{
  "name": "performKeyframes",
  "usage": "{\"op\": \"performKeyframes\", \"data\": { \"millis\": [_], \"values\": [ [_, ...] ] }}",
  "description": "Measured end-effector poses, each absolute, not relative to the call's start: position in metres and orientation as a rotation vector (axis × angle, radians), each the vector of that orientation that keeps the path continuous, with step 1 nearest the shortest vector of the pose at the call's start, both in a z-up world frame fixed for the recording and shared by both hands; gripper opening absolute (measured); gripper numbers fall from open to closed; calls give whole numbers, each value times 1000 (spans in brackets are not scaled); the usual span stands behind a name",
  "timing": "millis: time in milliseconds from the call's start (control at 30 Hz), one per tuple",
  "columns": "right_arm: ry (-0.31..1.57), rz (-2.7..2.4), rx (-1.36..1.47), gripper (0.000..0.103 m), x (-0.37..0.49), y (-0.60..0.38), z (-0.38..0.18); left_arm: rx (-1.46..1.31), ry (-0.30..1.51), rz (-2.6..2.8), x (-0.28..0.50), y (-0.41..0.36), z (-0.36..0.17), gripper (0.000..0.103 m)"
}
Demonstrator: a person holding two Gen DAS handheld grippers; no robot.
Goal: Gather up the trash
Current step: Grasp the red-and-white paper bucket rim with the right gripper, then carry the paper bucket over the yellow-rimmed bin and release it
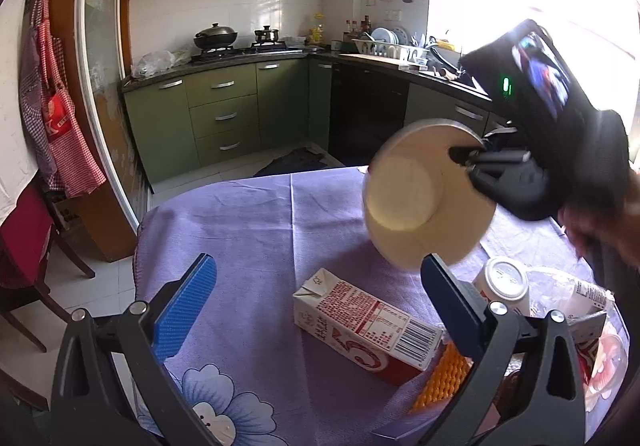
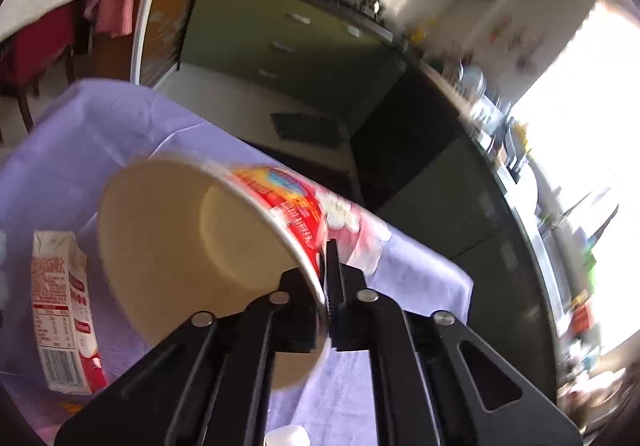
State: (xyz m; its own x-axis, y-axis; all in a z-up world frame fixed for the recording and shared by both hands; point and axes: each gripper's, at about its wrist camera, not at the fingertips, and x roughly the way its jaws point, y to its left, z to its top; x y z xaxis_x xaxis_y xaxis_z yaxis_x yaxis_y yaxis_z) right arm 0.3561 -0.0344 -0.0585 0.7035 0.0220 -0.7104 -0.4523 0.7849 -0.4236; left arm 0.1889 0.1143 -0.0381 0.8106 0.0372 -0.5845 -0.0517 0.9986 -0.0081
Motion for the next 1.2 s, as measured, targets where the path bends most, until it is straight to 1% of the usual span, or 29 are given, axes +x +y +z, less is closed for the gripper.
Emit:
{"op": "performKeyframes", "data": {
  "millis": [100, 167, 333, 433, 500, 533, 600, 667, 767, 867, 967, 1033, 1200],
  "values": [
    [802, 287, -523, 4, 372, -67, -44, -25, 620, 46, 188, 114, -38, 97],
    [862, 312, -407, 4, 382, -103, -29, -27, 614, 46, 188, 114, -38, 97],
    [988, 291, -148, 4, 390, -232, 15, -24, 604, 36, 184, 111, -36, 97],
    [1056, 174, -36, 4, 385, -328, 25, -19, 598, 23, 182, 107, -34, 97],
    [1115, 87, 39, 4, 379, -390, 21, -15, 588, 17, 178, 104, -30, 97],
    [1168, 29, 107, 4, 375, -434, 10, -13, 581, 12, 176, 102, -28, 97],
    [1231, -49, 177, 4, 367, -489, -11, -11, 572, -4, 172, 98, -22, 97],
    [1279, -106, 226, 4, 364, -526, -35, -8, 566, -18, 168, 92, -15, 97],
    [1340, -130, 285, 4, 369, -556, -70, -9, 563, -53, 162, 81, -6, 97],
    [1380, -127, 324, 4, 381, -565, -98, -6, 580, -98, 158, 67, 0, 97],
    [1418, -122, 374, 7, 388, -573, -125, 23, 598, -126, 154, 51, 4, 97],
    [1423, -145, 378, 22, 387, -580, -134, 44, 608, -137, 154, 42, 8, 97],
    [1349, -79, 417, 23, 374, -581, -118, 42, 661, -214, 160, 24, 10, 97]
  ]
}}
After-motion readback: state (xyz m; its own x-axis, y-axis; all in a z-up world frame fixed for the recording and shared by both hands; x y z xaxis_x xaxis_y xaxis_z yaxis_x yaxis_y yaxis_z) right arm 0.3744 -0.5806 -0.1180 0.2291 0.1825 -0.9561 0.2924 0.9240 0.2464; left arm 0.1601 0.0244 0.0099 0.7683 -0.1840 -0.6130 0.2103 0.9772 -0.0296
